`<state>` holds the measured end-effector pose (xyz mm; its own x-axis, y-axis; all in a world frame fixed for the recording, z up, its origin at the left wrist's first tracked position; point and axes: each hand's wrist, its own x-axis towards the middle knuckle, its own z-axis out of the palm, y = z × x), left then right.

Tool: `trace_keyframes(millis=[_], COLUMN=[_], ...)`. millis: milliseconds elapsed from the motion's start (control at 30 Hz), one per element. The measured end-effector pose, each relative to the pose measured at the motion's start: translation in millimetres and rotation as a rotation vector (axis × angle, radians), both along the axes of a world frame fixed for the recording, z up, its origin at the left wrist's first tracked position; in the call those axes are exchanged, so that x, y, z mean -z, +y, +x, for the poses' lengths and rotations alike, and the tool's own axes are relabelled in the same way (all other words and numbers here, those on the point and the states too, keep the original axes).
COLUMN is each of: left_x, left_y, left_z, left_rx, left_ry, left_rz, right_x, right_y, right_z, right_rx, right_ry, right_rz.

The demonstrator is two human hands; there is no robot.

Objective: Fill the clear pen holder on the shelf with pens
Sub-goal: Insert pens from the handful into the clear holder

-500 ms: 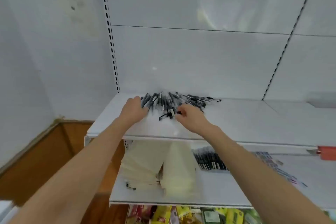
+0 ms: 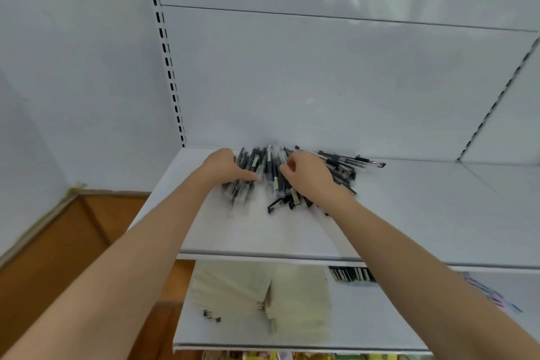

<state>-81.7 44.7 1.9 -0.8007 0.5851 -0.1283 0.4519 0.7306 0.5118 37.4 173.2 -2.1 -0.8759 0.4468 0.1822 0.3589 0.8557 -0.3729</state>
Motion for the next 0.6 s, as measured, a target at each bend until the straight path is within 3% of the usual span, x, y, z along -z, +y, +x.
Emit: trace_keyframes(millis=[367,500,600], left_x=[-3,-1,4], left_y=[4,-1,-8], left_z=[9,7,5], left_rx=[-0.074,-0.115,-0.181], left_ry=[0.034,-0.020,-0.109], left_rz=[-0.080,-0.008,0.157], right_x=[-20,-26,-27], right_y=[20,27,34], right_z=[-26,-28,-26], right_rx=[-0.054,-0.063,-0.056], right_ry=[-0.189,-0.244,-0.217], right_rz=[0.028,0.059,-0.070])
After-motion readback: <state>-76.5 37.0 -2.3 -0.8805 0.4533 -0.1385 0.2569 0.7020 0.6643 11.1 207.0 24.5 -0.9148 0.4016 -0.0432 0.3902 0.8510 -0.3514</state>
